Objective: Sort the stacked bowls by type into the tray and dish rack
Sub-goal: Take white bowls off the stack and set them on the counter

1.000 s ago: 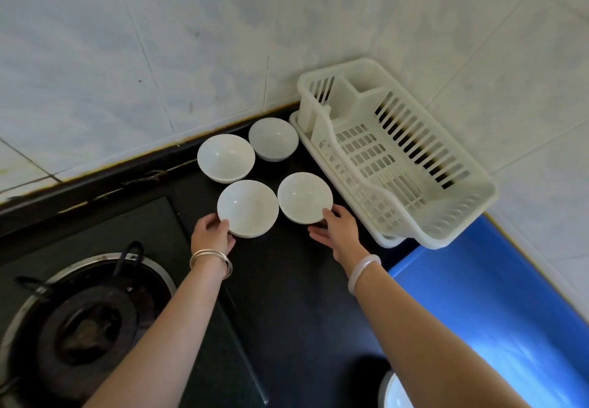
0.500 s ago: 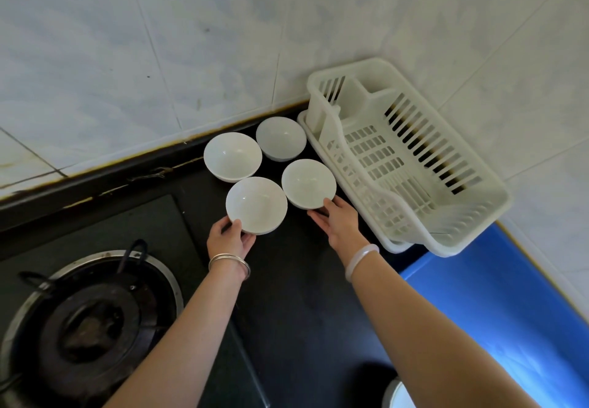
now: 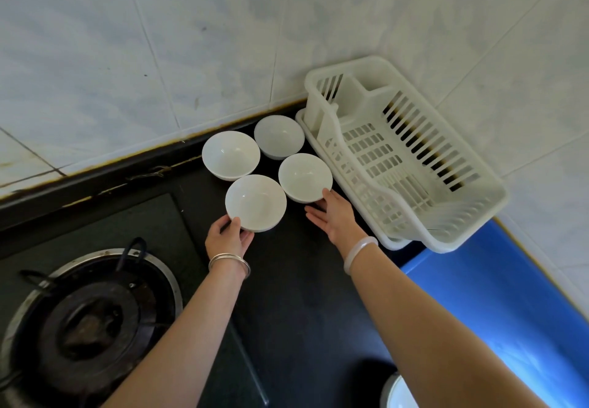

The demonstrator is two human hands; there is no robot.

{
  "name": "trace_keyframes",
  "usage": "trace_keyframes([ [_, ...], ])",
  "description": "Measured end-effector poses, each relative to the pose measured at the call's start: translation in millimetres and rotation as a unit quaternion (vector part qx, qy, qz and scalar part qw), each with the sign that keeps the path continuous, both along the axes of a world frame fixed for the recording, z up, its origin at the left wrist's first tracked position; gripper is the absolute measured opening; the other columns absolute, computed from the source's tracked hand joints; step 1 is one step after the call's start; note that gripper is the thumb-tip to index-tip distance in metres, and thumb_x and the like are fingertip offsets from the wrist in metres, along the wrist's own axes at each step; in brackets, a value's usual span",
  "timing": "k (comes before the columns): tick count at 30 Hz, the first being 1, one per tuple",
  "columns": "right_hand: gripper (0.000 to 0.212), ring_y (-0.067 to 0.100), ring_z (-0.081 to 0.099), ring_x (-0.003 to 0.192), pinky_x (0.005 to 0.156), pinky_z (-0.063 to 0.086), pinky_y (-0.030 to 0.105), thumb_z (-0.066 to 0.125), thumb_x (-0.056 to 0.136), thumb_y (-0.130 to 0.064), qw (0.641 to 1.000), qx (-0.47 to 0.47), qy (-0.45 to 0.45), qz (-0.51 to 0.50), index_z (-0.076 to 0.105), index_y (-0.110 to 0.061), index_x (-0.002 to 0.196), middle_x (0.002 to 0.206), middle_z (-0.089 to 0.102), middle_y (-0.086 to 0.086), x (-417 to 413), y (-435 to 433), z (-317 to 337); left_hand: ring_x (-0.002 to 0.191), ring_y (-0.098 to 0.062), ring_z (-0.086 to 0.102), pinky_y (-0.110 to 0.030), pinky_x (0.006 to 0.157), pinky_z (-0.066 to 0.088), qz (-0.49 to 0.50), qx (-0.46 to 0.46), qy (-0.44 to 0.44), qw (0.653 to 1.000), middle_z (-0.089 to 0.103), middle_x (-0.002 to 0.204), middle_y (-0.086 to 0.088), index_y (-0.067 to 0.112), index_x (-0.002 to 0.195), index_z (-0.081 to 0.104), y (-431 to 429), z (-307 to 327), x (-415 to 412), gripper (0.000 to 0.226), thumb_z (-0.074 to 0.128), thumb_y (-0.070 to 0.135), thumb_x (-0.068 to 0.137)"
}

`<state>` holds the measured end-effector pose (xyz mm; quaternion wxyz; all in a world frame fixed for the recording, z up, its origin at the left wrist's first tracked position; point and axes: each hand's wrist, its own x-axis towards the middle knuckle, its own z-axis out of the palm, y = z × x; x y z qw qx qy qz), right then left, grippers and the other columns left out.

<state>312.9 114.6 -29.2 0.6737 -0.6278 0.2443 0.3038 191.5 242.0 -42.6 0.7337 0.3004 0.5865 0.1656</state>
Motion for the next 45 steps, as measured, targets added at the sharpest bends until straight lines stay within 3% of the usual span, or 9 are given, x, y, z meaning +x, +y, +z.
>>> trace_keyframes([
  [3, 0.049, 0.032, 0.059, 0.112, 0.083, 0.052, 0.038, 0.045, 0.099, -0.029, 0.999, -0.023, -0.002, 0.048, 0.032, -0.02, 0.146, 0.14, 0.049, 0.012, -2.5, -5.3, 5.8, 0.106, -0.021, 0.06, -0.033, 0.086, 0.053, -0.047, 0.046, 0.005, 0.998, 0.058, 0.124, -0.008, 0.015, 0.124, 0.054, -2.0, -2.9, -3.9, 0.037, 0.054, 0.008, 0.089],
  [6, 0.048, 0.03, 0.058, 0.115, 0.088, 0.052, 0.038, 0.044, 0.099, -0.032, 0.993, -0.066, -0.036, 0.086, 0.035, -0.019, 0.144, 0.142, 0.048, 0.009, -9.4, -16.4, 12.4, 0.116, -0.024, 0.056, -0.035, 0.094, 0.049, -0.111, 0.088, 0.016, 0.99, 0.056, 0.129, -0.012, 0.015, 0.133, 0.047, -9.1, -4.3, -12.4, 0.044, 0.054, 0.012, 0.089],
  [14, 0.032, 0.014, 0.065, 0.088, 0.071, 0.052, 0.026, 0.04, 0.1, -0.033, 0.968, -0.143, -0.127, 0.163, 0.054, -0.021, 0.126, 0.107, 0.066, -0.002, -62.2, -94.6, 38.8, 0.11, -0.023, 0.058, -0.03, 0.089, 0.049, -0.317, 0.145, 0.041, 0.936, 0.056, 0.128, -0.012, 0.01, 0.131, 0.048, -65.9, 8.1, -53.2, 0.042, 0.054, 0.015, 0.09],
  [18, 0.025, 0.01, 0.062, 0.067, 0.07, 0.053, 0.029, 0.043, 0.096, -0.032, 0.935, -0.244, -0.176, 0.186, 0.064, -0.022, 0.104, 0.081, 0.067, -0.006, -108.5, -161.4, 43.8, 0.098, -0.019, 0.061, -0.036, 0.094, 0.05, -0.442, 0.172, 0.035, 0.88, 0.061, 0.12, -0.012, 0.008, 0.126, 0.053, -112.8, 18.6, -76.1, 0.037, 0.053, 0.02, 0.091],
  [21, 0.019, 0.012, 0.058, 0.066, 0.072, 0.05, 0.032, 0.046, 0.096, -0.031, 0.908, -0.321, -0.185, 0.197, 0.063, -0.023, 0.092, 0.081, 0.067, -0.004, -150.0, -214.3, 43.5, 0.103, -0.023, 0.062, -0.041, 0.097, 0.049, -0.526, 0.201, 0.024, 0.826, 0.063, 0.119, -0.013, 0.01, 0.123, 0.057, -152.0, 23.5, -95.0, 0.035, 0.054, 0.021, 0.09],
  [27, 0.022, 0.025, 0.059, 0.095, 0.072, 0.039, 0.027, 0.054, 0.092, -0.026, 0.841, -0.468, -0.176, 0.207, 0.063, -0.02, 0.111, 0.105, 0.062, 0.006, -219.5, -291.8, 33.2, 0.107, -0.019, 0.062, -0.034, 0.098, 0.047, -0.622, 0.254, 0.039, 0.74, 0.065, 0.119, -0.007, 0.014, 0.122, 0.058, -216.2, 23.2, -125.7, 0.035, 0.057, 0.024, 0.088],
  [32, 0.03, 0.018, 0.049, 0.079, 0.065, 0.034, 0.027, 0.066, 0.08, -0.022, 0.846, -0.48, -0.16, 0.168, 0.052, -0.017, 0.106, 0.092, 0.058, 0.001, -244.5, -312.5, 24.6, 0.115, -0.02, 0.057, -0.03, 0.095, 0.043, -0.663, 0.288, 0.065, 0.688, 0.061, 0.125, -0.006, 0.015, 0.126, 0.054, -245.4, 20.5, -139.9, 0.037, 0.054, 0.024, 0.09],
  [37, 0.016, 0.017, 0.047, 0.064, 0.048, 0.029, 0.024, 0.066, 0.077, -0.02, 0.847, -0.493, -0.139, 0.139, 0.05, -0.019, 0.077, 0.069, 0.054, -0.004, -249.0, -312.5, 25.1, 0.102, -0.024, 0.063, -0.038, 0.093, 0.05, -0.652, 0.279, 0.058, 0.702, 0.067, 0.113, -0.007, 0.017, 0.123, 0.057, -251.0, 15.6, -145.2, 0.035, 0.054, 0.023, 0.088],
  [45, 0.005, 0.028, 0.05, 0.071, 0.059, 0.037, 0.031, 0.046, 0.089, -0.011, 0.852, -0.482, -0.127, 0.16, 0.042, -0.011, 0.087, 0.084, 0.055, 0.009, -245.5, -310.4, 34.7, 0.099, -0.026, 0.063, -0.029, 0.072, 0.055, -0.574, 0.077, -0.012, 0.815, 0.061, 0.105, -0.007, 0.016, 0.123, 0.054, -252.6, 4.3, -150.2, 0.034, 0.054, 0.015, 0.09],
])
